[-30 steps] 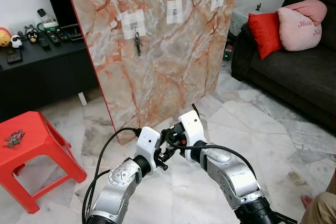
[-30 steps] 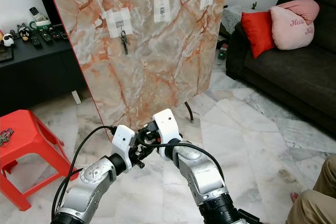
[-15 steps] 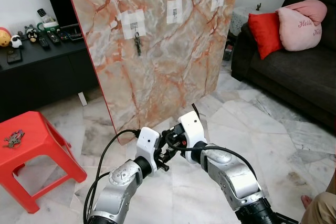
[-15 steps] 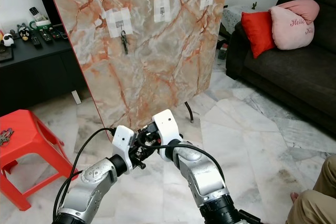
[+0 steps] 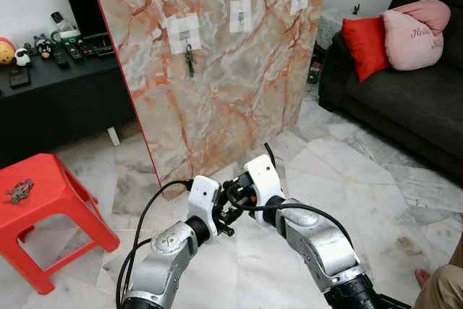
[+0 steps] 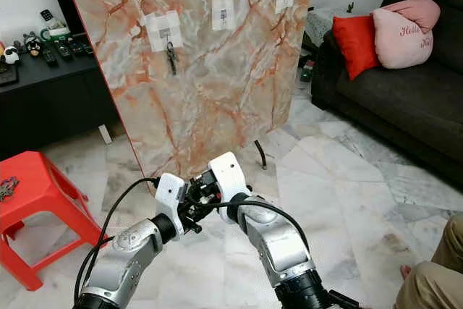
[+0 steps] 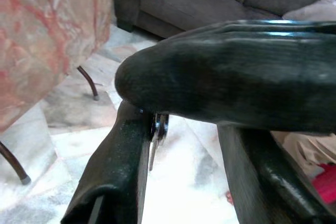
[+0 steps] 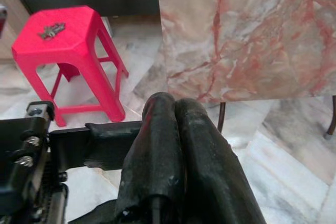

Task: Hang keys on a hook

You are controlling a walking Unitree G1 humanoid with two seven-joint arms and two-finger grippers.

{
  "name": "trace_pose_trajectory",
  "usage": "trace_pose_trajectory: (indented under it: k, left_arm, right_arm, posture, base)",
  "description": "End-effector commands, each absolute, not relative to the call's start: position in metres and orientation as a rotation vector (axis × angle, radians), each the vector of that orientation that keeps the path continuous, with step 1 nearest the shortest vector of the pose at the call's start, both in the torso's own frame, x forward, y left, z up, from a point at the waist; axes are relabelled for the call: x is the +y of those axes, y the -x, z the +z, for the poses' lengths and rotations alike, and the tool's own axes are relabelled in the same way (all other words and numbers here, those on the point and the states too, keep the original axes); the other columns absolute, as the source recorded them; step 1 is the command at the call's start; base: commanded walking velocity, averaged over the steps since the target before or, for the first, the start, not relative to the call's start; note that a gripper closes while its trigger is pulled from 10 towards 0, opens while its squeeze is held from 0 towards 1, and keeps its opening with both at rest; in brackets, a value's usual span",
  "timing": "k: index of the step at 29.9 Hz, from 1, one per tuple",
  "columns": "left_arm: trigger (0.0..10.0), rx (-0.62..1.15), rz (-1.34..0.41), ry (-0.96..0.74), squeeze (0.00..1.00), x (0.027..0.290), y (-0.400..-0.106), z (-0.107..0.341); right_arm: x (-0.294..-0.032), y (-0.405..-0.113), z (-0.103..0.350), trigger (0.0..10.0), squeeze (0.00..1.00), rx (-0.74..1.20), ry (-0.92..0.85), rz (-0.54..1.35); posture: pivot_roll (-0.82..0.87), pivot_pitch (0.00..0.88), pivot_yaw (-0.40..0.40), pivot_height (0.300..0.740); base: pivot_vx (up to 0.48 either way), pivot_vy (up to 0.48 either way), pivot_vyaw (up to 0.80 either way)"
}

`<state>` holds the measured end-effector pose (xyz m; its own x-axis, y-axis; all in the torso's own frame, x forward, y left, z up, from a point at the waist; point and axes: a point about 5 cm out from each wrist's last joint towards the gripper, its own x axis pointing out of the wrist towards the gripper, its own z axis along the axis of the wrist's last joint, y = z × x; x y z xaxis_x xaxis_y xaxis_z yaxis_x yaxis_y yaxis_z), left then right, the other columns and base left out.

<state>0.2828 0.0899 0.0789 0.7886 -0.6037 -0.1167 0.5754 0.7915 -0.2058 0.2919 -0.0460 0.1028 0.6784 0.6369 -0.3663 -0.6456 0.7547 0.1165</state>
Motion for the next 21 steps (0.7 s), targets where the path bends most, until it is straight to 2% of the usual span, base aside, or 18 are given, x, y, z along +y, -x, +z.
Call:
trace_pose_trajectory:
  k: [1, 7, 21]
  left_arm:
    - [8.8, 0.087, -0.604, 0.189, 0.0, 0.0923, -0.2901, 0.0954]
    - [8.8, 0.086, -0.581, 0.204, 0.0, 0.0944, -0.2894, 0.0927]
    - [8.4, 0.073, -0.525, 0.257, 0.0, 0.1005, -0.2921, 0.0932]
  right_arm:
    - [-0.0453, -0.2888, 0.1016, 10.0, 0.0, 0.416, 0.0, 0.724]
    - [-0.0473, -0.2922, 0.107, 10.0, 0.0, 0.394, -0.039, 0.698]
    - [-0.0519, -0.2852, 0.0993, 10.0, 0.0, 0.432, -0.009, 0.707]
  posture:
    - [-0.02, 0.0, -0.039, 0.74]
    - [-0.02, 0.0, -0.041, 0.74]
    - [-0.02, 0.0, -0.042, 0.74]
  base:
    - [0.0, 0.0, 0.0]
    - [0.0, 0.0, 0.0]
    - [0.0, 0.0, 0.0]
